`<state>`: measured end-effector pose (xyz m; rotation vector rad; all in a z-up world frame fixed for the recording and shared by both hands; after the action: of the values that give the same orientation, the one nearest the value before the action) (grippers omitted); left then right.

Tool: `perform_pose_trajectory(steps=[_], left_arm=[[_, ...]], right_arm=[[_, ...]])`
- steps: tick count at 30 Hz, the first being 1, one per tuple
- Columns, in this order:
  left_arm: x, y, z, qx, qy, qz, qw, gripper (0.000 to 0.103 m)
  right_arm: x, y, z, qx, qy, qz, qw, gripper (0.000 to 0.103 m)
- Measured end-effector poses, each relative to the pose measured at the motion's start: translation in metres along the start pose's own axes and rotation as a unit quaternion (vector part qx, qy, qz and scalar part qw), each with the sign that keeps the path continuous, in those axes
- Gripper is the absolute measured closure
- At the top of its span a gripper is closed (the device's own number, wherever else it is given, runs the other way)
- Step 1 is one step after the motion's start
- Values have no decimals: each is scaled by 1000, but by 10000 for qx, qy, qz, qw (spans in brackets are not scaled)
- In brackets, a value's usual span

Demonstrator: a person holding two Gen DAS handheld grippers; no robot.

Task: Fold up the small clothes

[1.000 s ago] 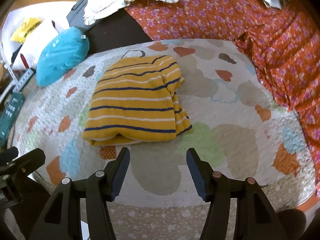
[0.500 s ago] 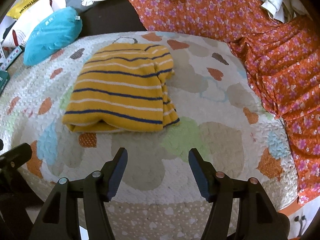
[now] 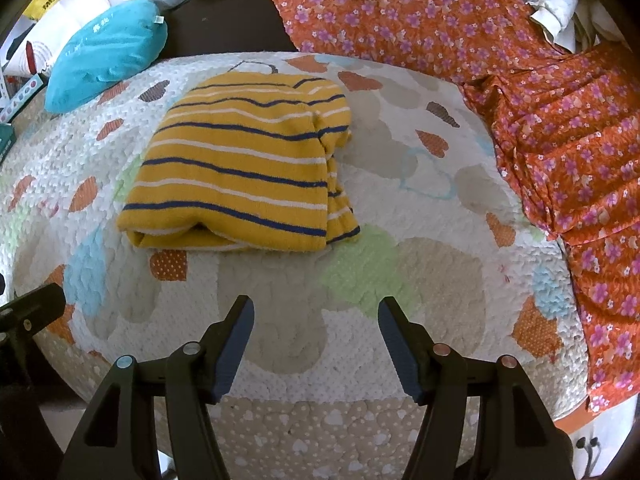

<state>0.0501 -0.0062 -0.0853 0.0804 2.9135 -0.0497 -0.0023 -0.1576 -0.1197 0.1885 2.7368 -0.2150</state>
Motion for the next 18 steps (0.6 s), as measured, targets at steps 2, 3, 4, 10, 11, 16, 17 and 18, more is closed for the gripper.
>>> perform_pose_trajectory(steps=[2, 3, 4, 10, 11, 16, 17, 18], left_arm=[[1, 0, 2, 2, 16, 2, 10000, 0], [1, 1, 2, 1, 24, 6, 10000, 0], [0, 1, 3, 4, 30, 11, 10000, 0], [1, 1, 8, 23, 139, -20, 9999, 0], [1, 1, 9, 34, 159, -29, 9999, 0], [2, 2, 11, 50, 191, -50, 9998, 0], [2, 2, 11, 49, 184, -45, 9998, 0], [2, 2, 11, 56, 187, -39, 9998, 0]], right_arm=[[0, 1, 1, 17, 27, -12, 10000, 34], [0, 1, 1, 24, 35, -15, 10000, 34], [1, 1, 2, 38, 45, -17, 10000, 34], [1, 3, 3, 92, 67, -83, 9999, 34], [1, 3, 3, 95, 73, -90, 9999, 34], [1, 3, 5, 104, 105, -118, 9998, 34], [1, 3, 5, 99, 107, -120, 9998, 34], [2, 3, 5, 99, 110, -116, 9998, 34]])
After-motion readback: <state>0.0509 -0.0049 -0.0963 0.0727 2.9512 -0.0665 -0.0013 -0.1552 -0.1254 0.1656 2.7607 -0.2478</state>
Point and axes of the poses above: each gripper's, at about its wrist camera, not at the fingertips, and z roughly the way its jaws point, y to its left, x to its underside, the point moved 2 cm from there along z, roughly the way its jaws point, and after that the axes turned 11 degrees about y, right-handed, at the moved point
